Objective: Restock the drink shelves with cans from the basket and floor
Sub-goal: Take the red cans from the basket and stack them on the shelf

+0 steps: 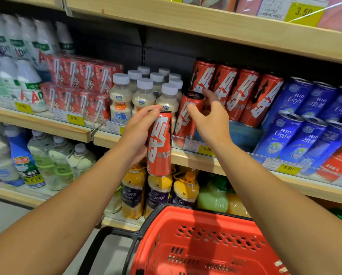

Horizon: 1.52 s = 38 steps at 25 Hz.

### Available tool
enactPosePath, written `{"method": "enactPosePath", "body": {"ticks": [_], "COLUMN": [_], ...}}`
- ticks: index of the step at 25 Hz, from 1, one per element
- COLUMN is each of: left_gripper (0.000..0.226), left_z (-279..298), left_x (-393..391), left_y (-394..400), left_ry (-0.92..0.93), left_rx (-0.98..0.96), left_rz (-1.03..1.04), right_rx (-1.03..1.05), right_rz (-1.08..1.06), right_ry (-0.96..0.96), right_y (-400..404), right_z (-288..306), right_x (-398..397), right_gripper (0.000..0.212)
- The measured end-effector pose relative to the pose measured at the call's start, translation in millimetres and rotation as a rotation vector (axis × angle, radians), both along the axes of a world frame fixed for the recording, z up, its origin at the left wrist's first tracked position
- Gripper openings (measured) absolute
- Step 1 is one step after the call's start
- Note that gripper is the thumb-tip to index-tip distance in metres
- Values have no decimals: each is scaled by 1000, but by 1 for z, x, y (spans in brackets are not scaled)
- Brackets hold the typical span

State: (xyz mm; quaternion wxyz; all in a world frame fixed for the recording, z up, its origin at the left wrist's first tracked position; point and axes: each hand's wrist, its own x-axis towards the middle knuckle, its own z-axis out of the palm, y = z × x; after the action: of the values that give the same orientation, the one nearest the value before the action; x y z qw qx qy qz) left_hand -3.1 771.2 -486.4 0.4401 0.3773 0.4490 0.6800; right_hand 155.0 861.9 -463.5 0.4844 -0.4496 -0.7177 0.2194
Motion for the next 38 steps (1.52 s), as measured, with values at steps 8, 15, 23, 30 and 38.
{"method": "enactPosePath", "body": {"ticks": [8,15,23,30,38], "left_gripper": [26,26,27,23,34], "left_z": [0,3,4,9,29], "left_x": [-3,-13,-18,-11,18], "left_y": [-2,-4,-4,-7,-16], "left_ry": [-104,-154,-137,-97,126], "left_rx": [4,2,10,3,-15], "left_rz": [42,65,56,61,61], "right_rx": [-10,-119,-161,-163,-151], "right_rz": [-109,210,306,310,172], "right_ry": [-90,-43,-56,-94,-208], "right_y": [-9,-1,7,2,-11], "right_z": [-9,10,13,13,-15], "right_x": [-21,5,11,14,60], "right_gripper": [76,70,82,88,71]}}
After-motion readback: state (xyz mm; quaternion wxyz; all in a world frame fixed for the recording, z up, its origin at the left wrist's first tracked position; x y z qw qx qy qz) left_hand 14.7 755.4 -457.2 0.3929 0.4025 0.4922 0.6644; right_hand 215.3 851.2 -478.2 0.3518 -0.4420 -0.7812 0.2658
